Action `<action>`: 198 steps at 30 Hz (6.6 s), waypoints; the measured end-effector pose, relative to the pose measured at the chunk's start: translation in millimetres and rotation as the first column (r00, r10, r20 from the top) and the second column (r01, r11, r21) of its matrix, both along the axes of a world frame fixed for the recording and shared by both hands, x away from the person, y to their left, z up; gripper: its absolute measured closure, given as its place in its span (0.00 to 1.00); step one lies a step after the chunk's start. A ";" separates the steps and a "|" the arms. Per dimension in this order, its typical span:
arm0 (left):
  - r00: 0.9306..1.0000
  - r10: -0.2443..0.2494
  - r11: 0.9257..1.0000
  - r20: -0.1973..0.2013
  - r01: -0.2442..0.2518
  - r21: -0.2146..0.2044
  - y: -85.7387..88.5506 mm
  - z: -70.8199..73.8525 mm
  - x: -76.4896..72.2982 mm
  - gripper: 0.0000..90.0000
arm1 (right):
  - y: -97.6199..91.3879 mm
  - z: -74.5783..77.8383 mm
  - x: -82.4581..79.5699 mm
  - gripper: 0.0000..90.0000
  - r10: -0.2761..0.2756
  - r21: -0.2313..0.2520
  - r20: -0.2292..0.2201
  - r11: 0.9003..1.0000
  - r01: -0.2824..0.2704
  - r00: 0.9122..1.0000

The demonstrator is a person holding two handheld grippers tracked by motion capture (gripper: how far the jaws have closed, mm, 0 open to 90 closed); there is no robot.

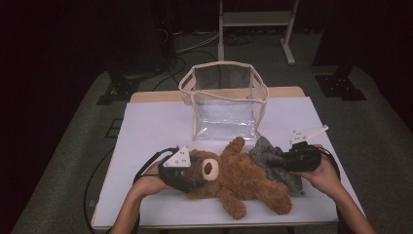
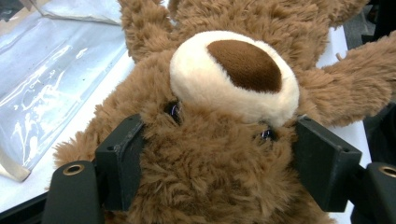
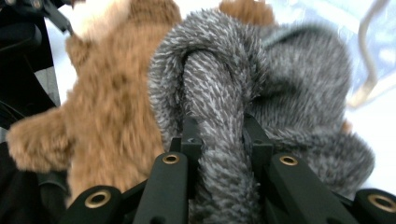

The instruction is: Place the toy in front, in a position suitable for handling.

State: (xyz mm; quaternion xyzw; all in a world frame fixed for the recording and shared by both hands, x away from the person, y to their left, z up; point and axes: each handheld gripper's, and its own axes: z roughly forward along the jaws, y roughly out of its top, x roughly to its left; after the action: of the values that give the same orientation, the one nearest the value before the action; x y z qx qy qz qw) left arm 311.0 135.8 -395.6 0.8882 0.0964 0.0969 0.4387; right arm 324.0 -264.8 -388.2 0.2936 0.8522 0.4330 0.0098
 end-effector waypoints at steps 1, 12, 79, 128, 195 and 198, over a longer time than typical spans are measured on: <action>1.000 0.004 1.000 -0.001 -0.004 -0.002 -0.2 0.0 0.1 0.28 | -3.6 -5.6 -1.7 0.83 -0.007 0.007 -0.017 1.000 0.007 1.000; 1.000 0.026 1.000 -0.005 -0.026 -0.008 -4.1 -0.8 3.6 0.28 | -36.0 21.8 -21.0 0.83 -0.036 0.042 0.018 0.998 0.035 0.999; 0.997 -0.071 0.997 0.014 0.071 -0.003 -17.1 -12.5 -2.7 0.42 | 170.0 27.0 81.7 0.83 0.265 -0.152 -0.112 0.948 -0.280 0.958; 0.999 0.041 0.998 -0.003 -0.041 -0.046 -7.7 -11.8 13.9 0.41 | 114.1 57.1 10.0 0.83 0.263 -0.173 0.064 0.953 -0.249 0.963; 0.998 -0.063 0.997 0.007 0.063 -0.037 -15.5 -13.5 1.8 0.39 | 182.7 21.4 91.4 0.84 0.256 -0.131 -0.152 0.952 -0.276 0.955; 0.998 -0.067 0.997 0.020 0.068 -0.040 -15.1 -13.0 2.8 0.38 | 173.0 25.9 89.0 0.84 0.251 -0.127 -0.140 0.955 -0.269 0.958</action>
State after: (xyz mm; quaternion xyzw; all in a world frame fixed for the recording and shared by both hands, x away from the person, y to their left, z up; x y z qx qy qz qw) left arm 313.7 120.8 -408.6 0.8808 0.0643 0.0884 0.4607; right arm 413.0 -91.8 -362.3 0.2034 0.9116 0.3486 -0.0784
